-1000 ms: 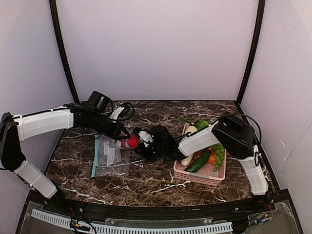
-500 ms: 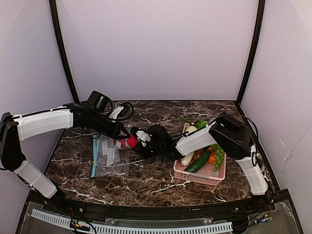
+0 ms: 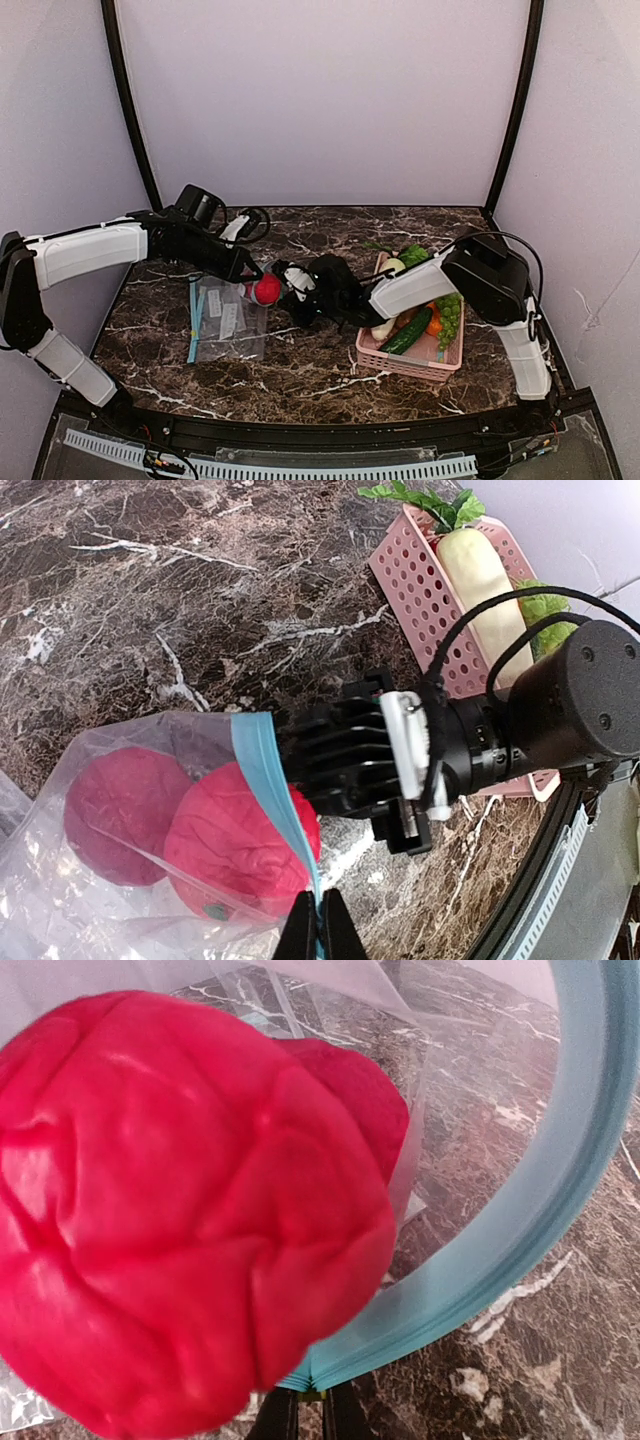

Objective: Place the food in the zip-top bag and seal the zipper
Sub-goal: Adjust the zipper food storage bag at the center of the board.

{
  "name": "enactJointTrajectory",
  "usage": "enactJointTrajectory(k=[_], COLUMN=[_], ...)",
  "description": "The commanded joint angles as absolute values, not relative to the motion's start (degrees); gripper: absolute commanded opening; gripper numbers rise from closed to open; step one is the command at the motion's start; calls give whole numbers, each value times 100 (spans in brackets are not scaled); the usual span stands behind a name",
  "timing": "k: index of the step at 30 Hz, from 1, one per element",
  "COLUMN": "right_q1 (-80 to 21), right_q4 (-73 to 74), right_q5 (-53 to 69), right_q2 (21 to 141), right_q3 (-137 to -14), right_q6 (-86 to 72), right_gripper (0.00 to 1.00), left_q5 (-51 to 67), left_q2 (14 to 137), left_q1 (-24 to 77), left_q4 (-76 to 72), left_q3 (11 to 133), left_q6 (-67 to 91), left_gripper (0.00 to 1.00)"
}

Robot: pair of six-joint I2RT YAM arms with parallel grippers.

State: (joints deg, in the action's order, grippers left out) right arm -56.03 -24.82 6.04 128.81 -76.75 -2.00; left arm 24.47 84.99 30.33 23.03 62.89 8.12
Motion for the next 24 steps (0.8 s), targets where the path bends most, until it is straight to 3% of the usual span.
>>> enactJointTrajectory(k=[1, 7, 14, 24], right_q1=[-5583, -5654, -5888, -6272], right_q4=[-1794, 166, 2415, 3249], right_q5=[701, 734, 774, 963], right_q2=[12035, 11271, 10890, 10529], right_q3=[-7557, -7706, -8267, -8286], right_q6=[-216, -419, -650, -1781], right_gripper=[0, 0, 0, 0], left_q5=[2072, 1417, 1789, 2424], left_q2=[8121, 7861, 7838, 8362], left_q1=[2963, 2962, 2969, 2998], left_q4=[2446, 2493, 2365, 2751], left_q3=[6436, 6407, 6367, 6625], left_q6=[763, 638, 684, 572], left_gripper=[1, 1, 1, 1])
